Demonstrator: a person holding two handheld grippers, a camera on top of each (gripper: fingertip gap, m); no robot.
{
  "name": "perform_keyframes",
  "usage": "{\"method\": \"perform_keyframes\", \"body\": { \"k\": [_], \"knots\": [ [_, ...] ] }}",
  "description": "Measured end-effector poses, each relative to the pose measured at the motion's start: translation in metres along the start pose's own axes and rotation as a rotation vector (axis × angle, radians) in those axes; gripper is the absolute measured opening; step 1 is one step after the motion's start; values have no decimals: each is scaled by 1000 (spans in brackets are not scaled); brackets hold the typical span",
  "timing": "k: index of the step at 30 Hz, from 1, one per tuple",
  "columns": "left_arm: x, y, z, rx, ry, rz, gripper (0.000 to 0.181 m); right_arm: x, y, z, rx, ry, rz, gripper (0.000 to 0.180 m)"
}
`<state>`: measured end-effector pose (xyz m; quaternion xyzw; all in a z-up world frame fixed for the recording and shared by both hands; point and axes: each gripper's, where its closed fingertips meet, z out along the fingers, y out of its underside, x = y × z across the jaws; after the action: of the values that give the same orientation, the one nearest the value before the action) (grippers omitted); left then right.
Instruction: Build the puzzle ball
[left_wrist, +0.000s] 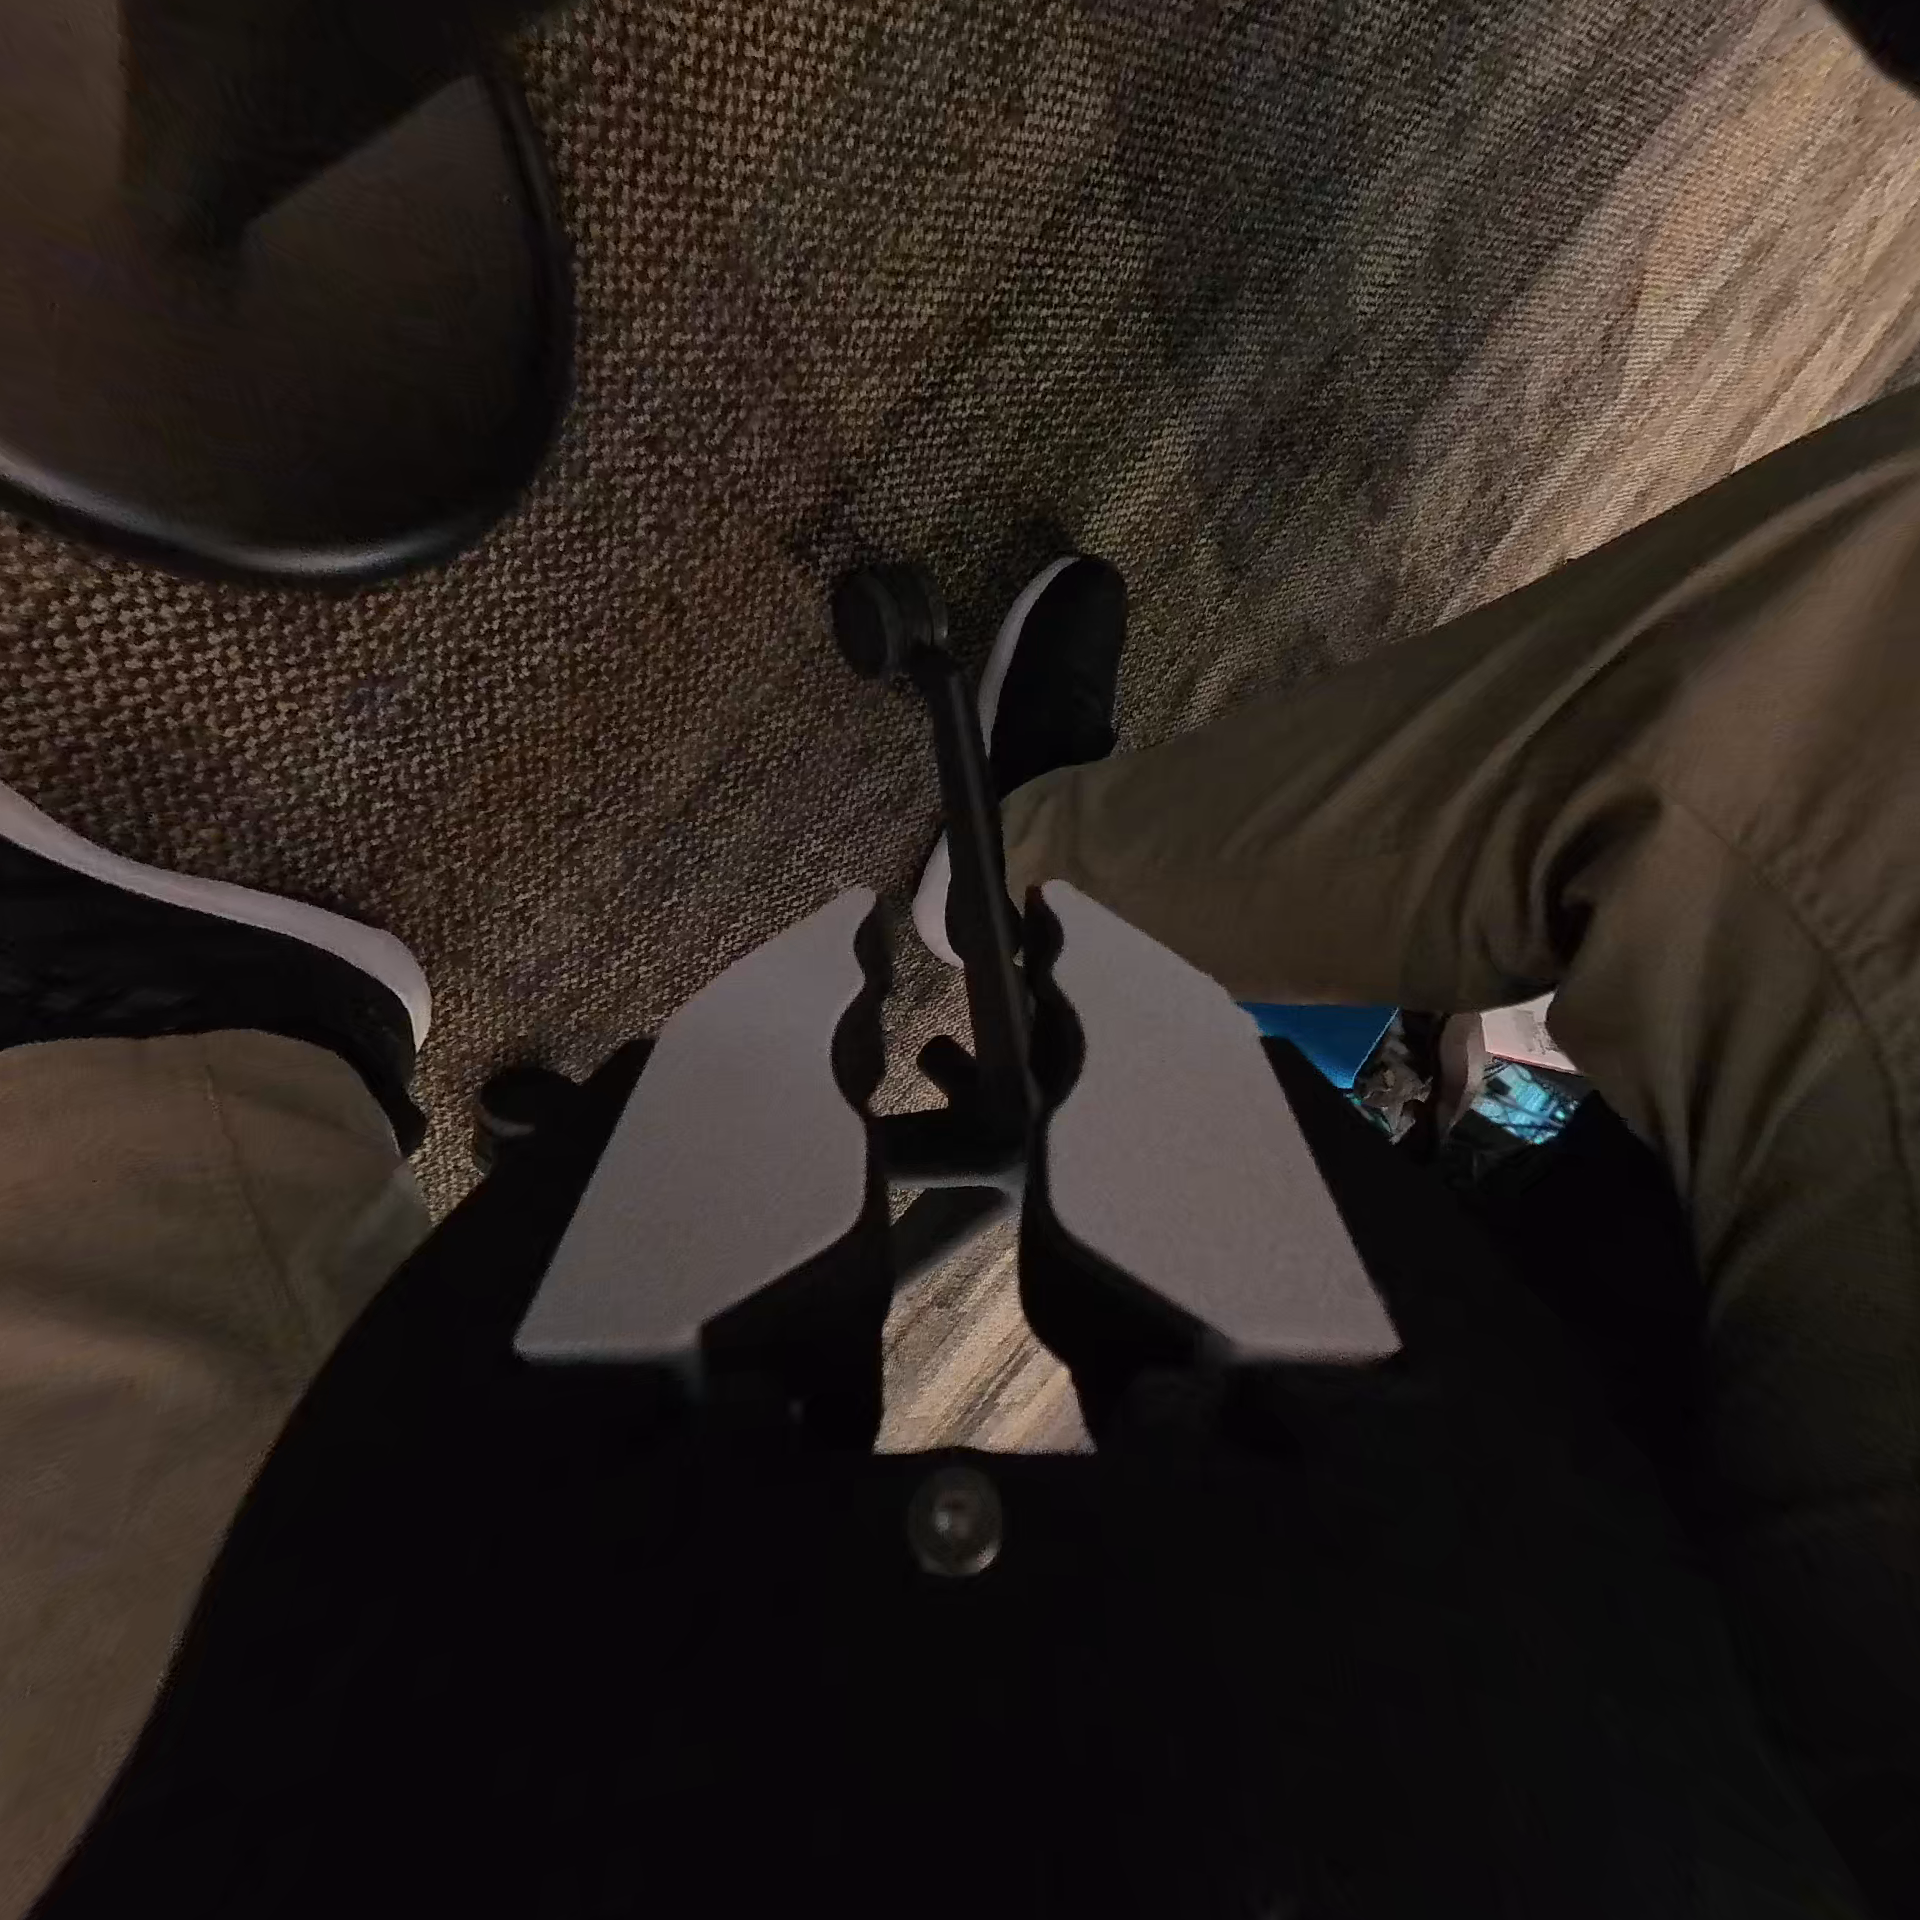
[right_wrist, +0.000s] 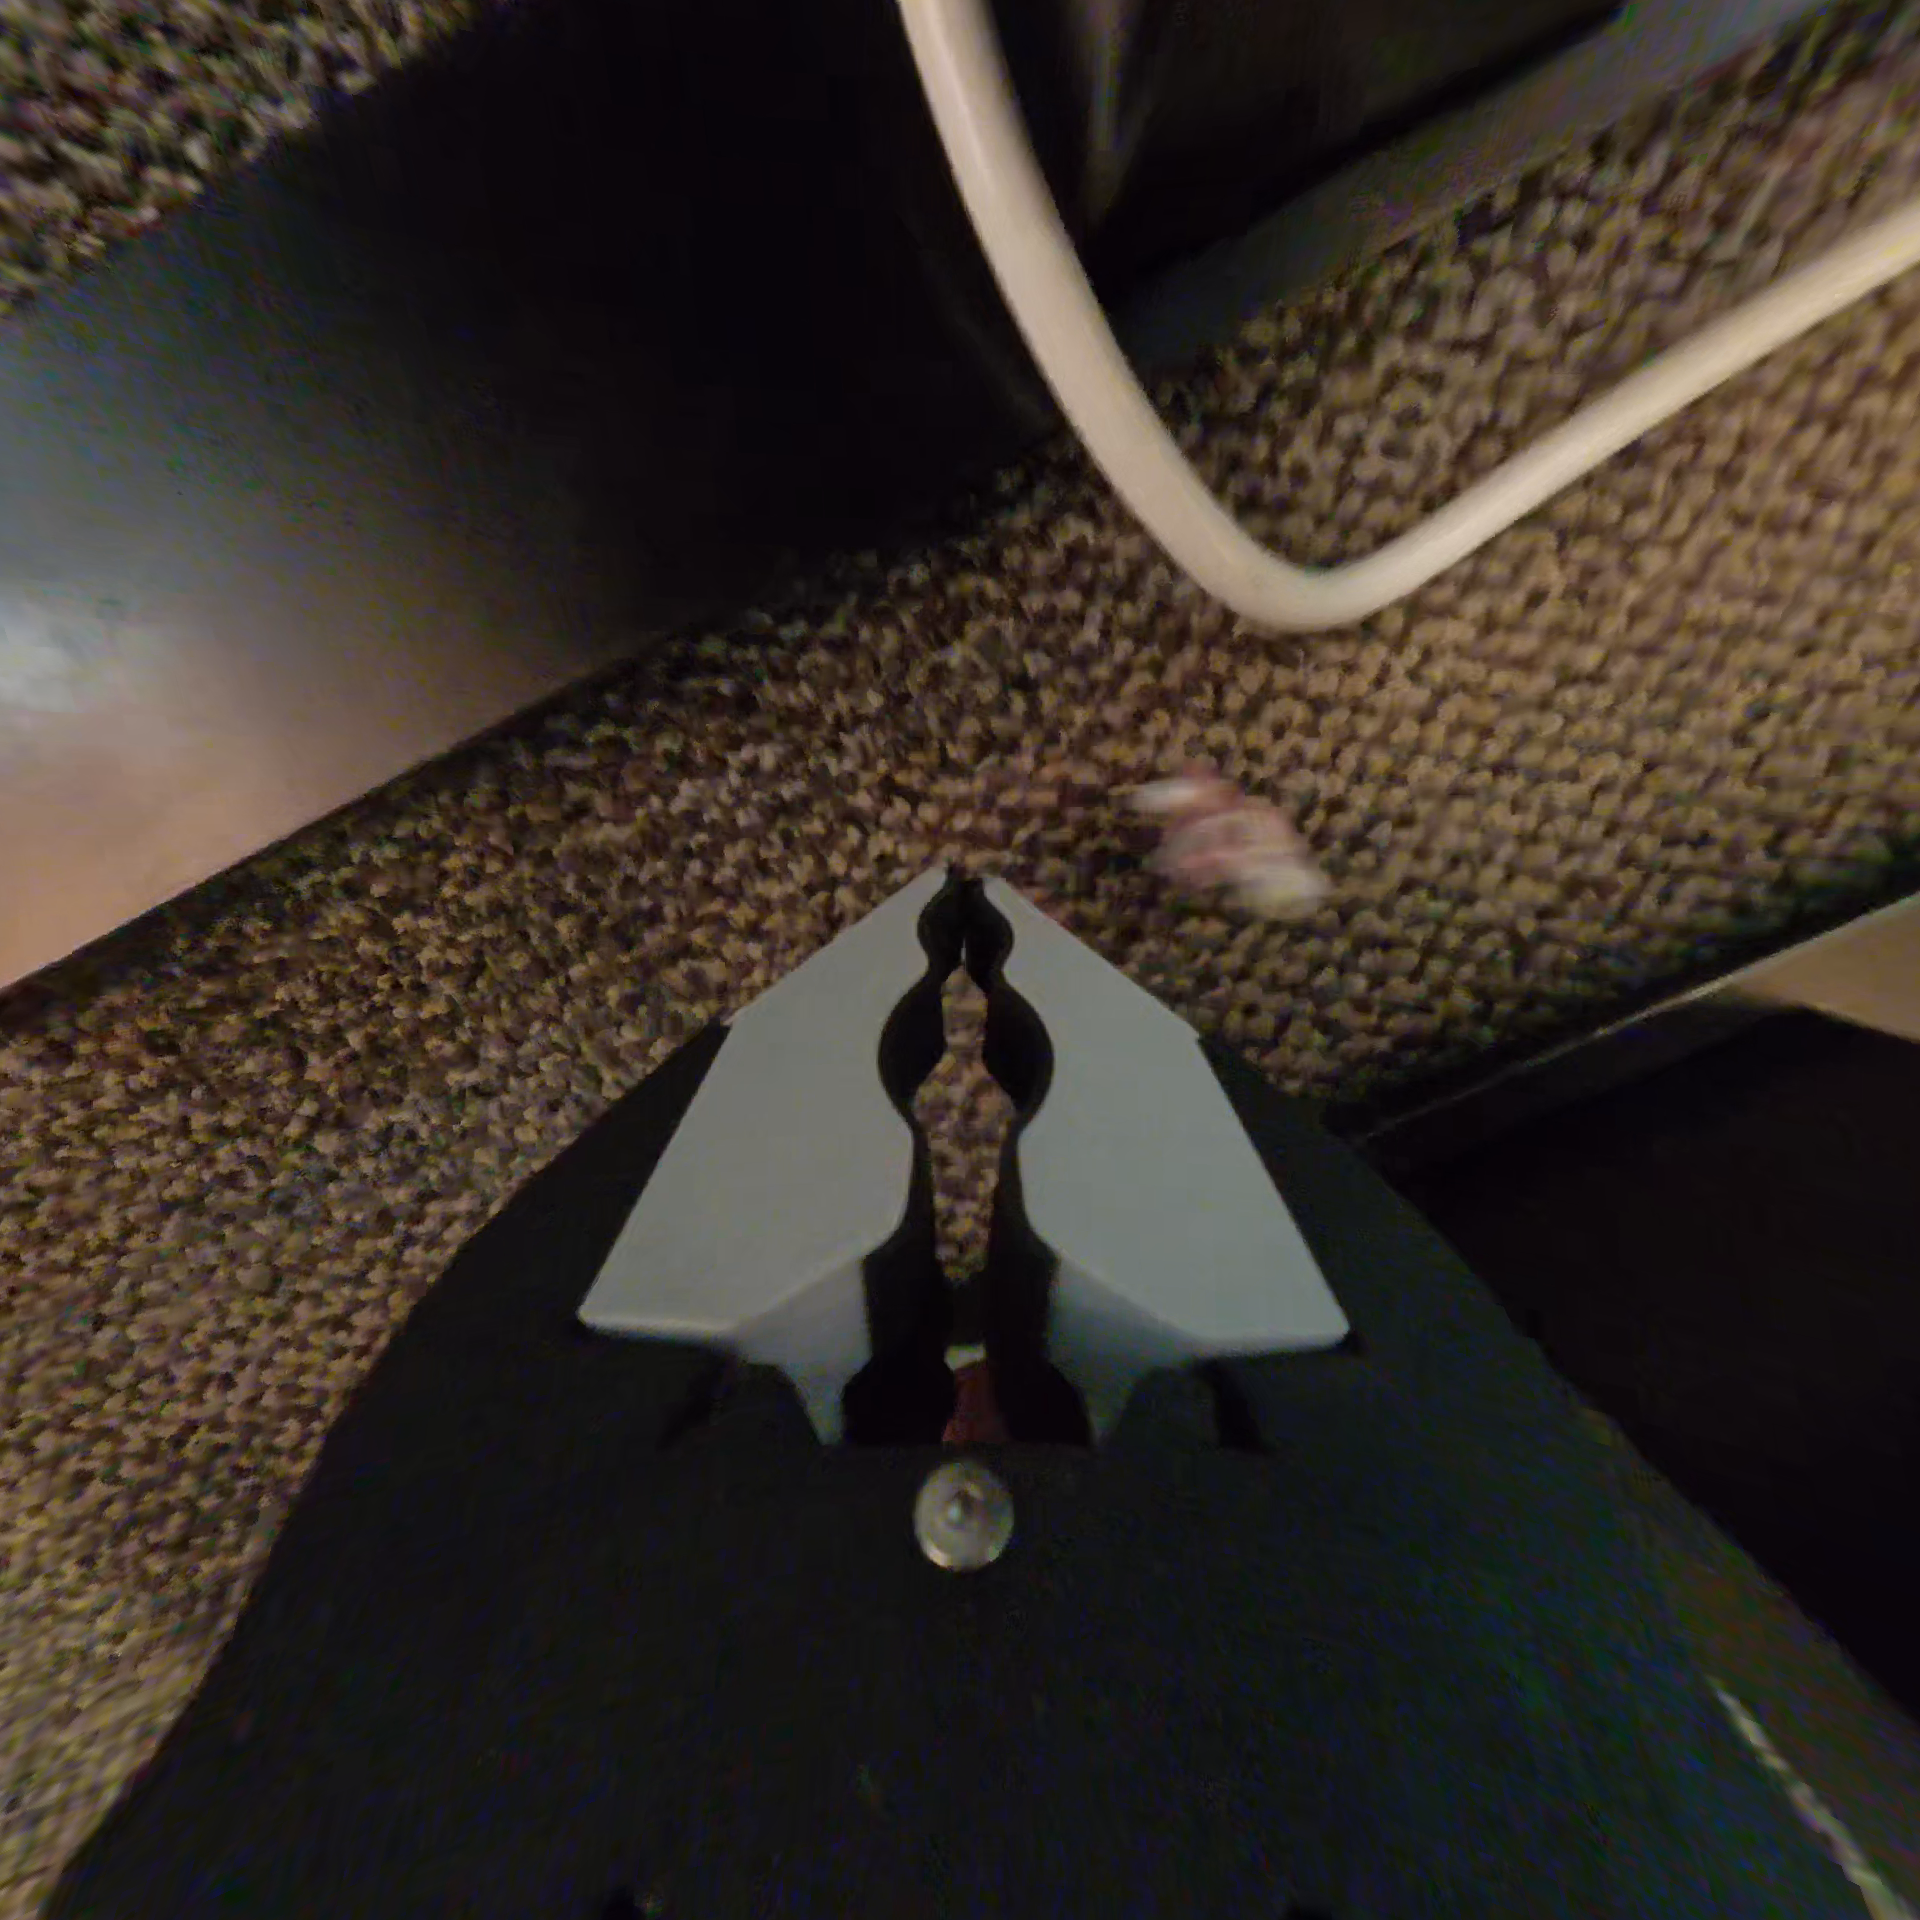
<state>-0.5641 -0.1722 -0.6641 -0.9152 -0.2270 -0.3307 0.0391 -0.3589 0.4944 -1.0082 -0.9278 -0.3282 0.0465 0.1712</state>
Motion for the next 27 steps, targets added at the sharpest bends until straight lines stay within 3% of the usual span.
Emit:
{"method": "perform_keyframes", "body": {
  "k": [6, 9, 11, 14, 22, 23, 26, 27],
  "knots": [
    [0, -4, 0, -1, -4, 13, 24, 0, 3, -10, 61, 6, 25, 0],
    [-3, -3, 1, -3, -5, -2, 24, 24, -8, -15, 102, 86, 78, 35],
    [-6, -2, 6, -18, -1, -15, 25, 33, -7, -21, 99, 111, 52, 35],
    [-3, -5, 8, -17, 13, -13, 24, 41, 2, -20, 87, 173, -61, 56],
    [-4, -2, 13, -32, 48, -52, 25, 54, -25, 5, 14, 277, -79, 61],
    [-2, -2, 13, -34, 55, -55, 24, 62, -31, 6, 15, 323, -86, 72],
    [6, -6, 11, -27, 88, -76, 24, 82, -49, 9, 19, 408, -188, 75],
    [11, -7, 10, -25, 99, -80, 24, 80, -50, 11, 28, 382, -206, 67]
  ]
}}
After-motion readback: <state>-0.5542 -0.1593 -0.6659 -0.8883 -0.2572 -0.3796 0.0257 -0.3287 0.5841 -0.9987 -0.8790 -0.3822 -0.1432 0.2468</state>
